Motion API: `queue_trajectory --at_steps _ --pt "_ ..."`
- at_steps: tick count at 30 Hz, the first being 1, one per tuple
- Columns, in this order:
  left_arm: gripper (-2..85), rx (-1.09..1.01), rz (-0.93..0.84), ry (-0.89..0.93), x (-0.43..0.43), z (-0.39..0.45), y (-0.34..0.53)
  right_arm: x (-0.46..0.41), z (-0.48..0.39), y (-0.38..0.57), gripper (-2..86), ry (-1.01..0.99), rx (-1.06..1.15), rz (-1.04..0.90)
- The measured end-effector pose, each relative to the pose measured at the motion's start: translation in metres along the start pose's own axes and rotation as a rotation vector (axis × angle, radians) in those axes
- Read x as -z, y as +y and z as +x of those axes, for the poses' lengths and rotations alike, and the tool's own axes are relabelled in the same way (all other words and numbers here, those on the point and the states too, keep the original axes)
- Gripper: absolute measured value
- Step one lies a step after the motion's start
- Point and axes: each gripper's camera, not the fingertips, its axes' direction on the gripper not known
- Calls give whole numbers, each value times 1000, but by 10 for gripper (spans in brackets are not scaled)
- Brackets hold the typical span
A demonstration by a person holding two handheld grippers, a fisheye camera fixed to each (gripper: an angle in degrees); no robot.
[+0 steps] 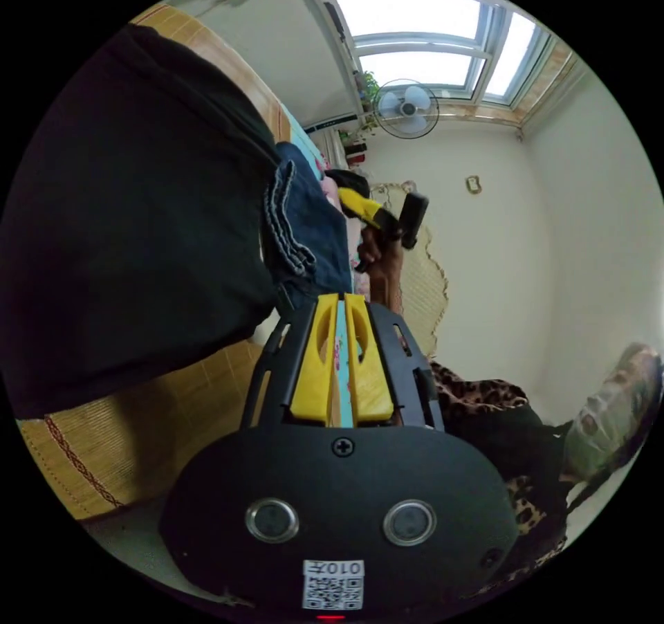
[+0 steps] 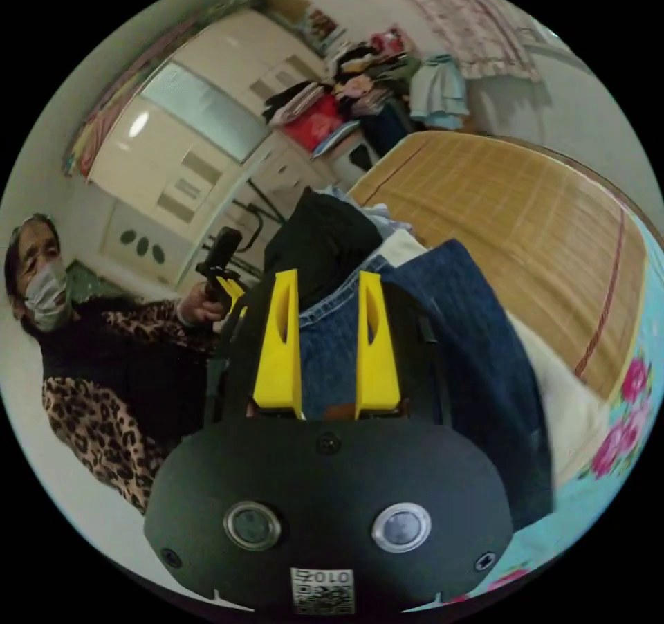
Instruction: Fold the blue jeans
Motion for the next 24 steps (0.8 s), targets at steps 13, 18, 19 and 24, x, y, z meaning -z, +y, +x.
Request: queue_trajectory --at_steps 13,18,19,24 --pt "36 53 36 -43 -36 -5 -21 -108 48 -120 130 -19 229 -583" --pt "21 62 39 -6 -32 -14 -21 -110 58 -121 127 -54 244 -530" --pt "20 59 39 -7 -32 -13 -21 -111 58 -121 123 -58 256 -519" --pt "8 45 30 2 -32 -13 -22 -111 62 -121 53 -35 245 -512"
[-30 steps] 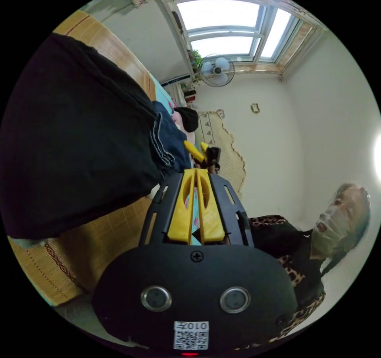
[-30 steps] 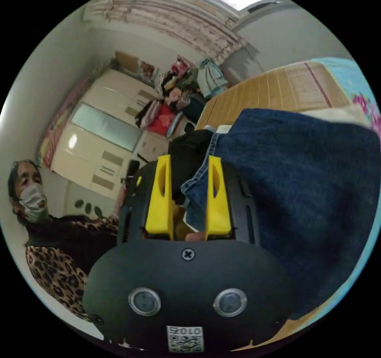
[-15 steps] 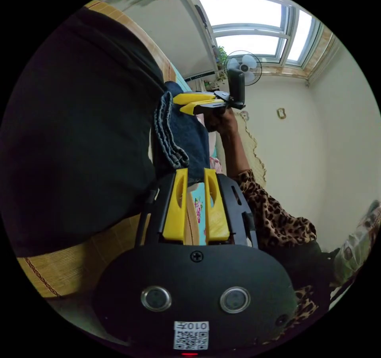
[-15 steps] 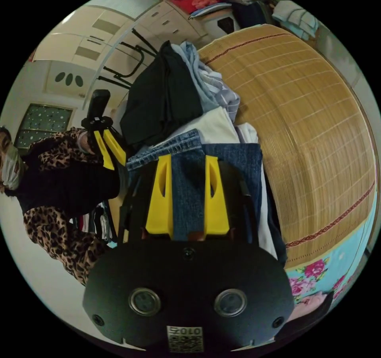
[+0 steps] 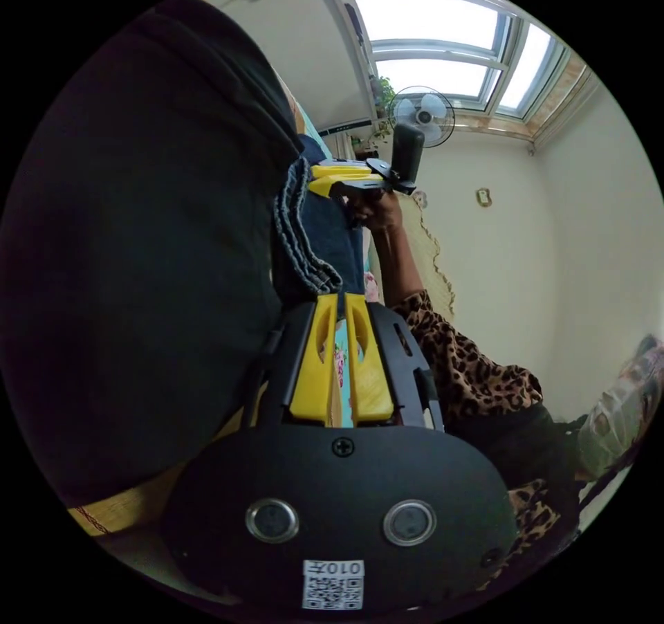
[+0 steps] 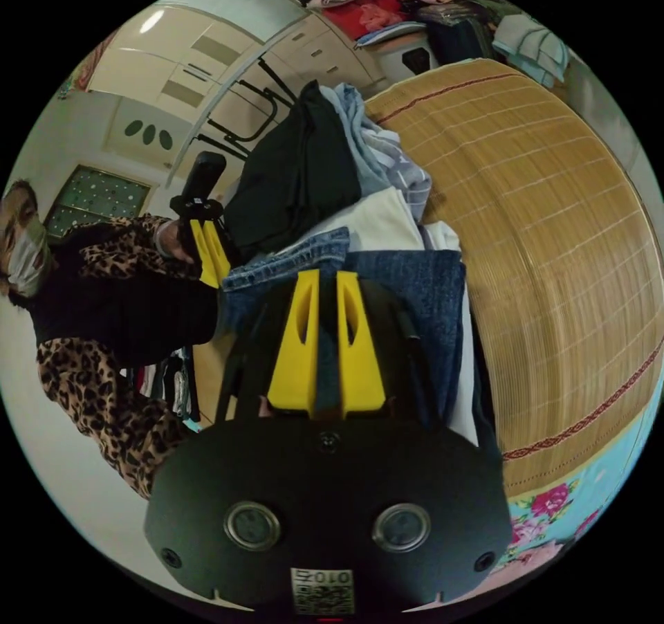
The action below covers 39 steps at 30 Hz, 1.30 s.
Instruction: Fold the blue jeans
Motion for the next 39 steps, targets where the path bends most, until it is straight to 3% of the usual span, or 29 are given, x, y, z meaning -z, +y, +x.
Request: queue_trajectory --at_steps 5,9,12,14,19,22,24,29,35,36,39 --pt "3 -47 -17 -22 1 12 0 40 -24 30 39 -69 129 194" --pt "0 -136 10 -29 4 37 -11 68 -42 51 39 -6 174 294" --pt "0 -70 -8 -69 -3 16 -25 54 -13 37 42 96 2 166" --pt "-1 -7 -42 -87 -8 -1 -28 26 16 19 45 155 -147 -26" --pt "-1 -45 -18 -110 1 3 -18 37 16 31 53 105 -84 33" --pt "-1 -108 25 -95 9 19 -19 32 32 39 60 68 -156 38" --pt "-1 -194 7 -148 1 38 -27 38 33 52 61 50 -190 108" --pt "-1 -163 -117 -334 -35 10 -45 87 -6 182 51 174 -371 621" --pt "-1 -119 -106 -263 -28 -27 -34 73 -34 360 41 243 -755 932" --pt "-1 -139 -117 -277 -28 -28 -33 69 -35 371 38 220 -767 965" --pt "-1 -165 -126 -276 -25 -38 -29 54 -45 386 26 6 -528 1138"
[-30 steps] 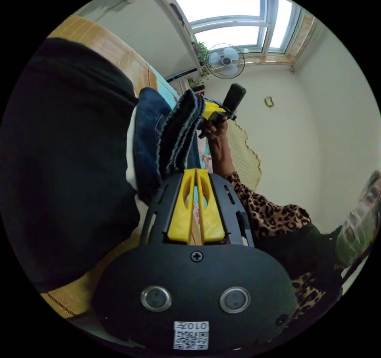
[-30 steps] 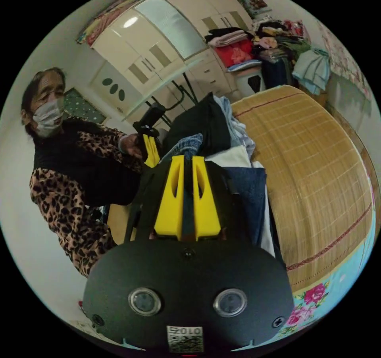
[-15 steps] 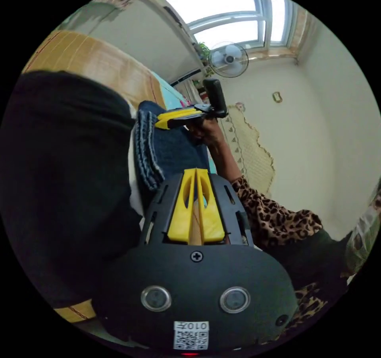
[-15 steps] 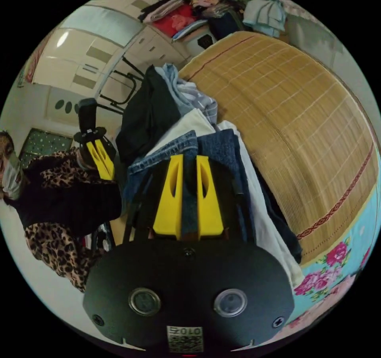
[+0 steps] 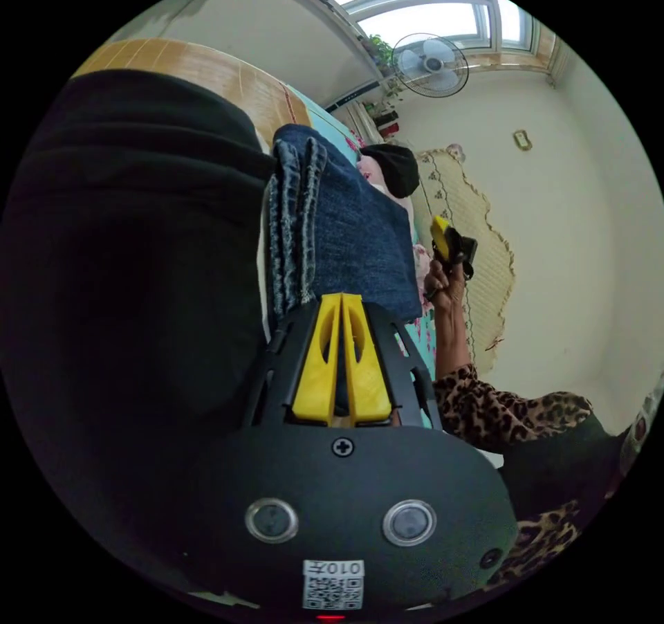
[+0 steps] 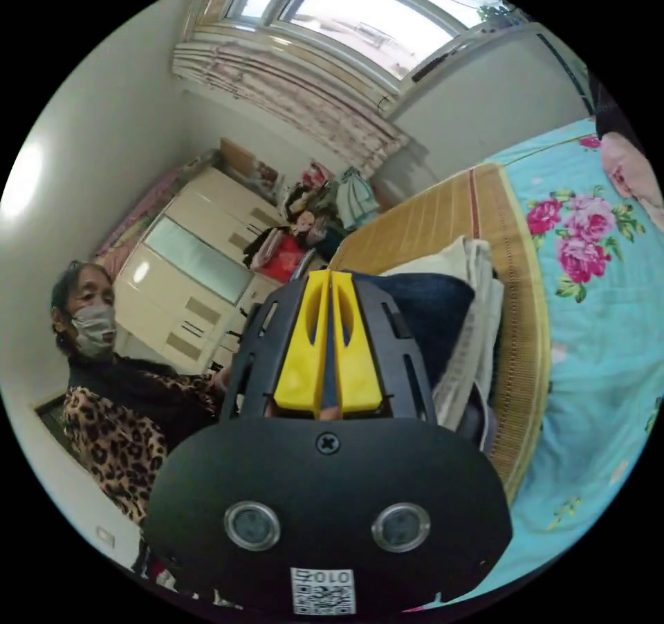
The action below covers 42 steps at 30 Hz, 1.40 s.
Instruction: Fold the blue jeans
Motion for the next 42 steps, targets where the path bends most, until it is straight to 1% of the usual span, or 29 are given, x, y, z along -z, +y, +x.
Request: queue_trajectory --at_steps 1,3,4,5,7,10,12,13,14,15,16,17,18,19,21,22,23,25,27,29,30,32,33,34,35,36,38,40,42 --pt "-1 -3 3 0 0 -2 2 -10 1 1 23 28 -16 -32" --pt "-1 -14 9 -10 0 -9 9 -32 13 2 18 204 -91 -133" --pt "-1 -18 8 -11 0 -10 11 -38 38 6 16 217 -169 -166" --pt "-1 -26 2 -6 0 -13 14 -32 65 15 13 78 -254 -103" --pt "-1 -22 -2 0 0 -20 16 -27 86 27 11 -72 -303 -38" --pt "-2 -9 -14 38 0 -36 24 -22 91 38 12 -132 -339 -13" --pt "-2 21 -5 85 2 -53 33 -21 87 42 14 -124 -387 15" --pt "-2 32 -4 92 3 -56 35 -22 70 41 15 -55 -373 27" --pt "-2 44 -5 92 6 -59 40 -28 42 36 16 59 -303 6" --pt "-2 35 -2 86 12 -58 47 -33 27 32 17 99 -251 -15" --pt "-2 33 4 92 16 -58 52 -47 -4 27 17 138 -141 -60" --pt "-1 20 22 124 25 -56 62 -64 -28 24 17 127 -56 -94" --pt "-1 -15 49 144 37 -53 74 -73 -36 22 17 110 -27 -114" --pt "-1 -35 62 143 43 -51 80 -93 -43 21 18 92 -6 -164" --pt "-1 -81 89 126 68 -47 107 -121 -22 22 18 197 -157 -256" --pt "-1 -99 94 121 74 -45 114 -131 5 28 18 122 -275 -300" --pt "-1 -129 103 108 88 -44 131 -129 25 38 19 -56 -352 -250" --pt "-1 -165 112 85 107 -43 157 -128 32 53 21 -183 -406 -170" --pt "-1 -178 153 36 133 -49 195 -135 6 62 21 -114 -333 -180" --pt "-1 -167 209 14 153 -57 223 -160 -59 73 21 -71 -109 -218" --pt "-1 -163 241 -12 164 -61 239 -170 -78 77 21 -75 -57 -231" --pt "-1 -165 279 -77 176 -62 261 -223 -157 91 21 -95 151 -299" --pt "-1 -162 296 -128 182 -62 273 -242 -176 94 21 -98 193 -330" --pt "-1 -155 303 -156 185 -63 278 -285 -213 102 21 -106 256 -421" --pt "-1 -100 315 -212 190 -68 287 -330 -250 112 21 -141 318 -504" --pt "-1 -23 336 -240 198 -73 298 -350 -269 117 21 -172 351 -528" --pt "0 -25 366 -233 208 -72 318 -423 -348 141 21 -369 491 -625" --pt "0 -3 394 -258 218 -71 344 -473 -406 161 21 -506 596 -740" --pt "-1 60 406 -273 230 -73 386 -513 -462 179 20 -592 699 -776"
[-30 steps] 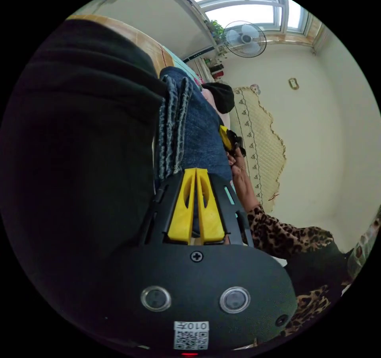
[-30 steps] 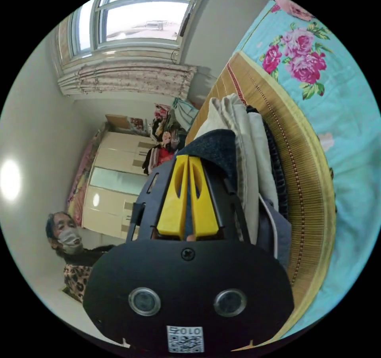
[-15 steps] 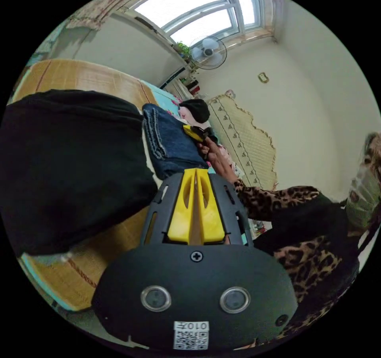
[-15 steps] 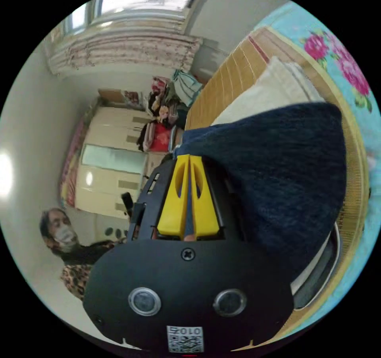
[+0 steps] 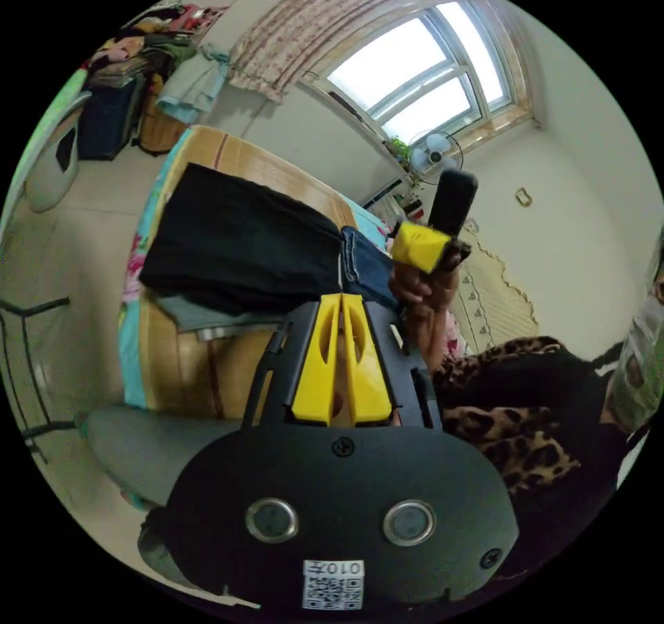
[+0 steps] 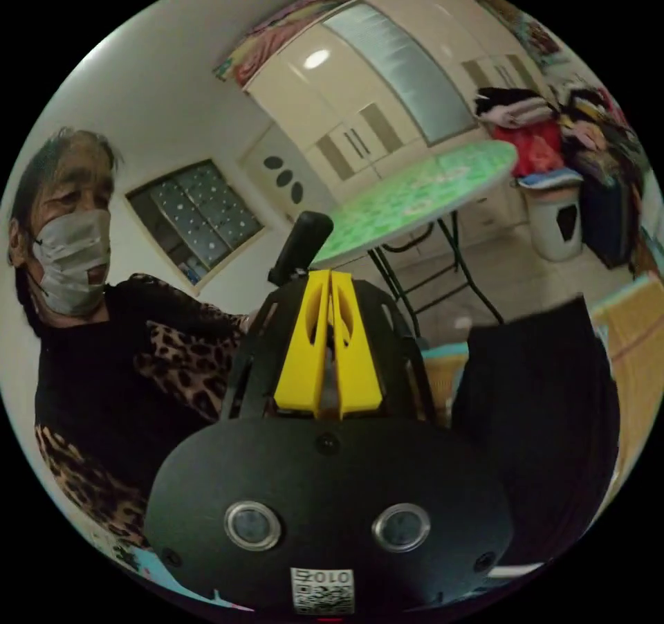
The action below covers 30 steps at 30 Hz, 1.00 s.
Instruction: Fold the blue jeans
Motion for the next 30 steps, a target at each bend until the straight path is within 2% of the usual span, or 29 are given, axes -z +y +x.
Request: queue_trajectory --at_steps 1,3,4,6,7,9,11,13,17,21,23,28,30 --pt "-1 2 12 -51 9 0 10 -32 -10 -33 20 -1 55 -30" --pt "-2 88 69 -417 50 5 42 -82 -27 -82 20 39 139 -91" --pt "-2 113 83 -523 63 7 47 -113 -41 -112 20 116 170 -89" --pt "-3 183 152 -902 116 14 65 -152 -68 -156 19 256 191 -5" --pt "-3 224 174 -997 131 15 69 -179 -89 -181 18 348 274 53" --pt "-3 433 242 -1335 184 9 85 -227 -107 -218 17 455 328 97" --pt "-3 464 331 -1421 217 -1 104 -302 -107 -264 14 518 306 66" --pt "-3 512 394 -1419 246 -25 127 -360 -92 -293 13 538 223 16" --pt "-3 658 402 -1276 300 -100 178 -474 -62 -347 14 561 68 -135" --pt "-3 765 430 -1216 338 -161 214 -563 -55 -390 14 599 59 -200" --pt "-3 794 443 -1174 349 -187 226 -627 -45 -414 12 686 -5 -284" --pt "-3 879 436 -1146 370 -251 254 -736 -35 -445 9 920 13 -413" --pt "-3 894 421 -1064 375 -283 267 -769 -29 -451 10 976 14 -438"
